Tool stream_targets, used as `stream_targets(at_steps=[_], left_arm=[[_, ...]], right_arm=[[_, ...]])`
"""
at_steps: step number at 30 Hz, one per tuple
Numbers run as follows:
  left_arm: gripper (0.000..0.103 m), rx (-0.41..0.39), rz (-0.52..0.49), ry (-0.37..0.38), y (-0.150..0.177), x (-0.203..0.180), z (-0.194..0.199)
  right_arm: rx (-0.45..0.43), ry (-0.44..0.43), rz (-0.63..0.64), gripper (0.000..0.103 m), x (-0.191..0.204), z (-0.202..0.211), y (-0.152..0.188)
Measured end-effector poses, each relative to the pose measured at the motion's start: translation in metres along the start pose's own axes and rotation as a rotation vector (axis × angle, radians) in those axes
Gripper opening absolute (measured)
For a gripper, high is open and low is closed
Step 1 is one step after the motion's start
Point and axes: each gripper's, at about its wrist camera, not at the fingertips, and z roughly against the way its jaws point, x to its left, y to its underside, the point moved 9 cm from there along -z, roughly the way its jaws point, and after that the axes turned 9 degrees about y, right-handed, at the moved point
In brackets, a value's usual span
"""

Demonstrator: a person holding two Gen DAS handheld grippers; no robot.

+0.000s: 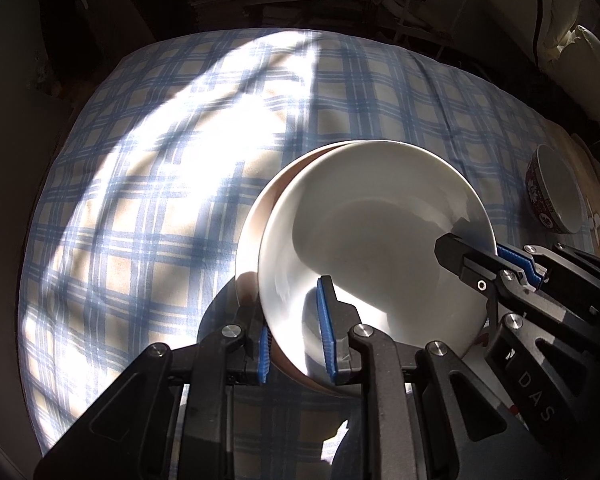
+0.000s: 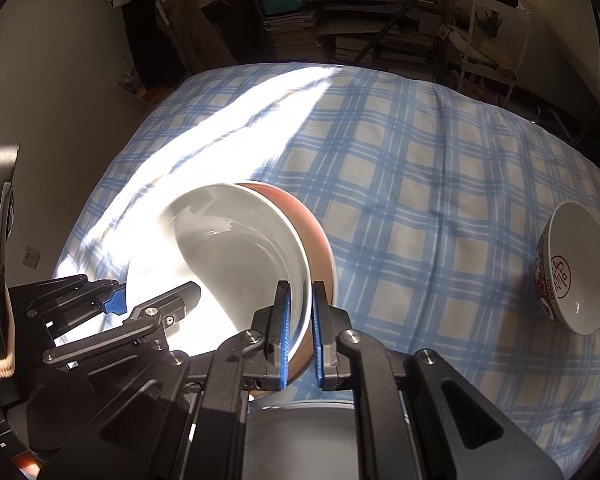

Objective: Organize plates and bowls
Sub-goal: 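Lower the grey-white bowl into the white bowl and open both tools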

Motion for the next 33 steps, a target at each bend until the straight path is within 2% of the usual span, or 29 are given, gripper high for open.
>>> stream_targets(at_steps=[5, 29, 33], left_arm=[[0.020, -0.004, -0.019, -0.026, 0.0000, 0.0005, 0.0013], [0.020, 0.010, -0.006, -0.019, 0.0001, 0.0015, 0.0027], [0.020, 0.018, -0.011, -0.028, 0.0016, 0.0004, 0.0025]], right_arm=[[0.009, -0.006, 0.000, 0.011, 0.0002, -0.0014, 0.0008], [0.049, -0.053, -0.034, 0.011, -0.0044, -0.0021, 0.0024], [0.030, -0.067, -0.039, 0.012, -0.0057, 0.0034, 0.0004]])
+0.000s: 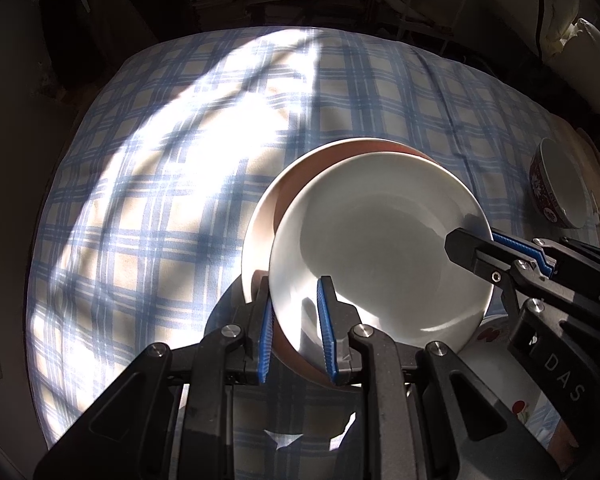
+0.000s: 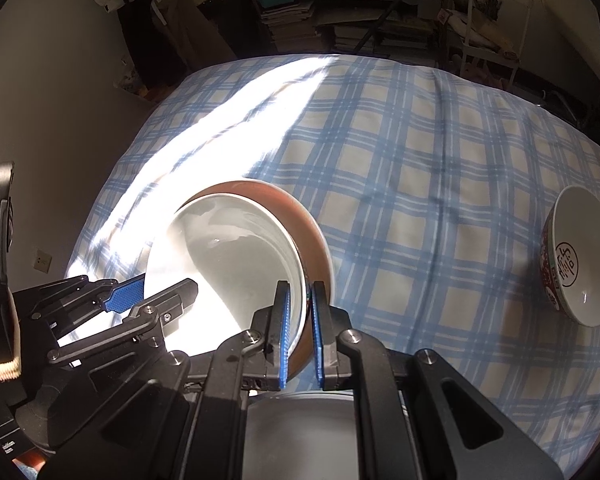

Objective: Organize plates and bowls
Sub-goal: 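Lower the grey-white bowl into the white bowl and open both tools, then move both tools toward the red-seal-print white bowl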

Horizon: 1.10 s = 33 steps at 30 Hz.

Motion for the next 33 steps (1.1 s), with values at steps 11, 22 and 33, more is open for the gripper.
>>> stream_targets(at_steps=[11, 22, 33], left_arm=[[0.021, -0.044, -0.063, -0.042, -0.001, -0.014, 0.017], [0.043, -0.033, 0.000, -0.032, 0.004, -0.008, 0.026], [0.084, -0.138, -0.053, -0.063, -0.012, -0.039, 0.061]], right_arm=[[-0.035, -0.033, -0.014, 0.015, -0.001, 0.012, -0.006], [-0.046, 0.020, -0.034, 0.045, -0.019, 0.030, -0.005], [-0.115, 0.152, -0.067, 0.094, -0.085, 0.074, -0.020]])
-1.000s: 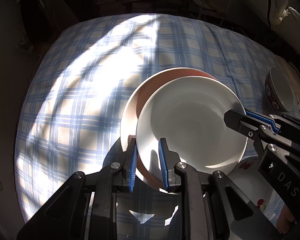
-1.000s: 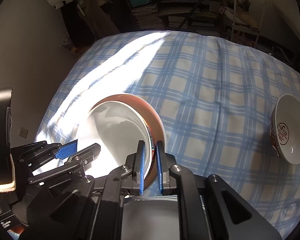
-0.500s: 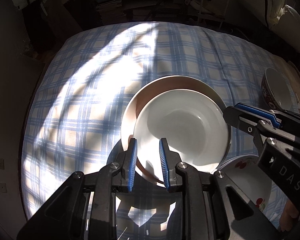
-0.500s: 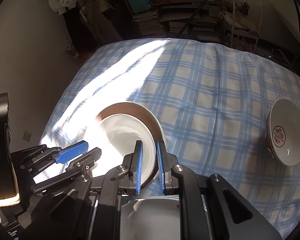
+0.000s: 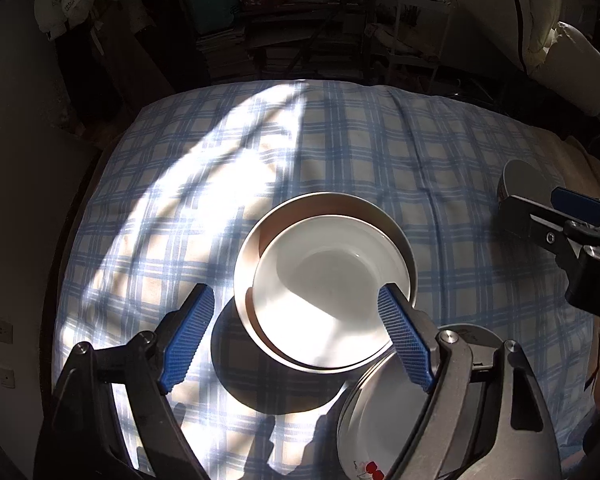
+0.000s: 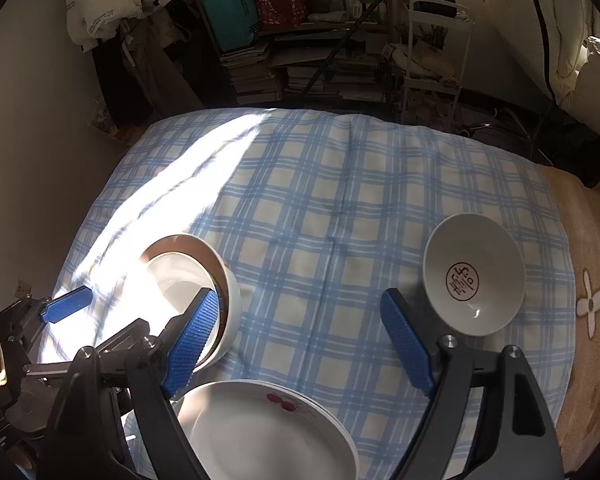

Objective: Organize plates and bowls
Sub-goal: 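Move both tools toward the red-seal-print white bowl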

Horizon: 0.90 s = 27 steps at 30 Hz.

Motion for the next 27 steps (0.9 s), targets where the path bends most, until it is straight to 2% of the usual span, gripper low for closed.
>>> stream_targets(at_steps=[4, 10, 14, 18, 27], left_arm=[[0.086, 0.001, 0.007, 0.040, -0.014, -0.018, 0.006], [0.086, -0.035, -0.016, 0.082, -0.036, -0.057, 0.006], [0.086, -0.083, -0.037, 0.120, -0.050, -0.085, 0.005], [0.086, -0.087, -0.064, 0.159, -0.059, -0.111, -0.003], [0.086, -0.038, -0.187, 0.150, -0.075, -0.158, -0.041]], right_arm=[[-0.030, 0.048, -0.005, 0.103, -0.029, 0.014, -0.008], [-0.061, 0.118, -0.016, 0.103, -0.072, 0.027, -0.010], [-0.097, 0.116, -0.074, 0.103, -0.102, 0.030, -0.010], [-0.117, 0.130, -0.121, 0.103, -0.131, 0.027, -0.012], [-0.099, 0.125, -0.164, 0.103, -0.170, 0.001, -0.011]])
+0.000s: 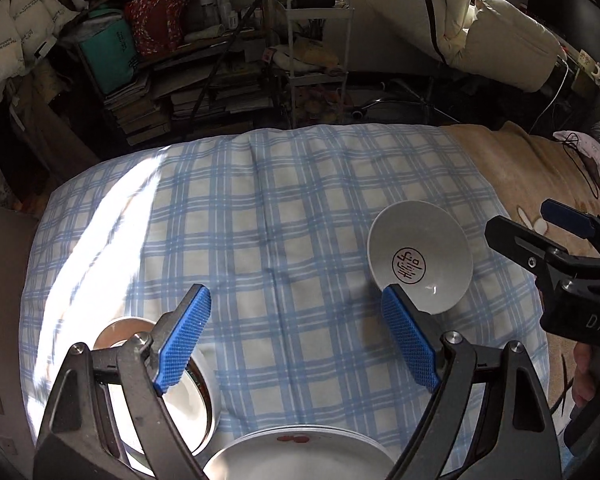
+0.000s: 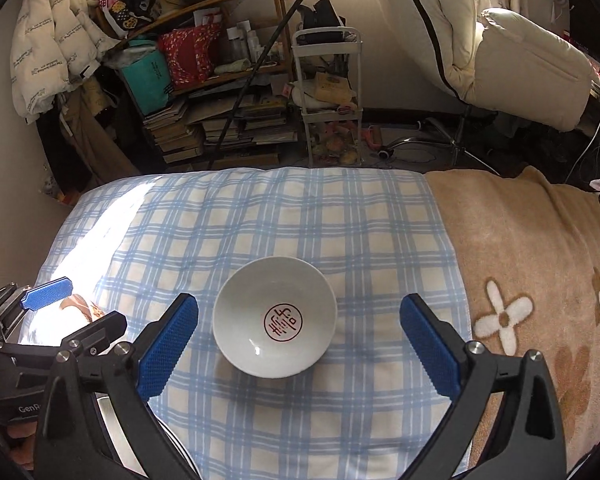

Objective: Organize plates and bowls
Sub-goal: 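Move both tools toward the red-seal-print white bowl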

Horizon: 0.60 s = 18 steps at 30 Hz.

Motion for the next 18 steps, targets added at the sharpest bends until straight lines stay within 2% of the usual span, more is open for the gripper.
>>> stream_targets(at_steps=[5, 8, 10, 12, 13, 18], left_arm=[[0.086, 0.026, -0.018, 0.037, -0.003, -0.021, -0.023], [0.086, 0.051, -0.018, 0.023, -0.004, -0.027, -0.040], [0.086, 0.072, -0.014, 0.002, -0.003, -0.028, -0.050], [0.086, 0.092, -0.013, -0.009, -0.001, -0.028, -0.061], [0.086, 0.096, -0.014, -0.012, -0.001, -0.028, -0.065], [0.085, 0.127, 0.003, -0.019, 0.001, -0.027, -0.086]], right_arm=[[0.024, 0.017, 0.010, 0.103, -0.010, -0.019, 0.005], [0.052, 0.033, -0.011, 0.103, -0.020, -0.034, 0.012], [0.064, 0.036, -0.049, 0.097, -0.026, -0.043, 0.015], [0.095, 0.018, -0.072, 0.095, -0.028, -0.054, 0.019], [0.110, 0.011, -0.077, 0.089, -0.029, -0.059, 0.021], [0.175, -0.029, -0.113, 0.071, -0.030, -0.079, 0.032]])
